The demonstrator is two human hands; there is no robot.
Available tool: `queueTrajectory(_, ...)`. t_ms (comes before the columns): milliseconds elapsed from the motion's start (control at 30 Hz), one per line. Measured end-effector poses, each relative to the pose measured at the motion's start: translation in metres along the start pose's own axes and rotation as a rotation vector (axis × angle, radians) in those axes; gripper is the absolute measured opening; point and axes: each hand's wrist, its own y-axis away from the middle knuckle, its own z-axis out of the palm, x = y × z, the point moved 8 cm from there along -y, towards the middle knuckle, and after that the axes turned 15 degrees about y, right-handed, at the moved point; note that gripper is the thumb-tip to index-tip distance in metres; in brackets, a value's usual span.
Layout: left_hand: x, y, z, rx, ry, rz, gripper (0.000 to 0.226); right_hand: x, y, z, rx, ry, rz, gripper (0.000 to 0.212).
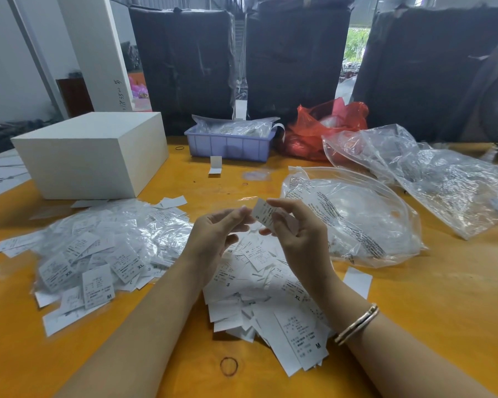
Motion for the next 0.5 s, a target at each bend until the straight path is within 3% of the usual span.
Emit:
queueTrajectory(167, -0.001, 0.0, 0.005, -0.059, -0.02, 0.012, 0.019, 0.004, 0.002, 0.006, -0.079, -0.157, 0.119, 0.029)
queueTrajectory(367, -0.003, 0.0, 0.008, -0.096, -0.101, 0.024, 0.018, 0.014, 0.003, 0.018, -0.248, -0.088, 0.183, 0.037)
queueTrajectory(500, -0.004, -0.001, 0.005, -0.066, -0.082, 0.009, 0.017, 0.03, 0.002, 0.016, -0.241, -0.223, 0.3, 0.041)
